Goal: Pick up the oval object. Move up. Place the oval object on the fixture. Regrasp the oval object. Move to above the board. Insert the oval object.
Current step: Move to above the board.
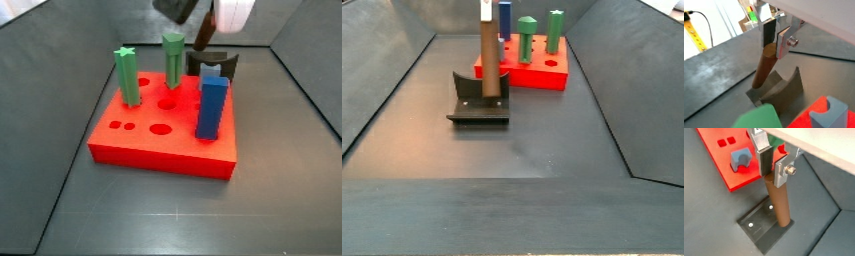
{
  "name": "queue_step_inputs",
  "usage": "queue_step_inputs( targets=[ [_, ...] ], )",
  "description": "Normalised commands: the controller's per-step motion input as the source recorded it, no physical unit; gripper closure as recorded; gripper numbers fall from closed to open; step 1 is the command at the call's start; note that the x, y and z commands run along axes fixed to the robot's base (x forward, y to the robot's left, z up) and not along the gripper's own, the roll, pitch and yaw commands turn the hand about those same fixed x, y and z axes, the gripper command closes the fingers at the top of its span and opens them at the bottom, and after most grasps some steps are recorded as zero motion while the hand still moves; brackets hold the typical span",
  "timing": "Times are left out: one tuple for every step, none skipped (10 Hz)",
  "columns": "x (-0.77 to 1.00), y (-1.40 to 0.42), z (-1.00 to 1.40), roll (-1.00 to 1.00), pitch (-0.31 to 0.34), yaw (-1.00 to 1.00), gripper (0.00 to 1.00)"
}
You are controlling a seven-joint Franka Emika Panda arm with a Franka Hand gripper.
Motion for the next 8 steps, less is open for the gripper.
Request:
queue_step_inputs(
  targets=[
    [-0.16,-0.10,1.00,-0.07,0.003,0.04,1.00],
    [-0.15,-0.09,1.00,-0.08,0.000,0.02,1.00],
    [-0.14,-0.07,1.00,-0.09,0.015,0.00,1.00],
    [-0.13,-0.07,1.00,-0.09,0.026,-0.01,1.00],
    [-0.12,-0.05,1.00,-0.08,0.045,-0.02,1.00],
    [-0.09,-0.03,0.90,-0.08,0.070,-0.03,1.00],
    [-0.06,-0.02,0.74,-0.08,0.079,-0.02,1.00],
    [-0.04,-0.01,0.59,-0.07,0.093,-0.02,1.00]
  ],
)
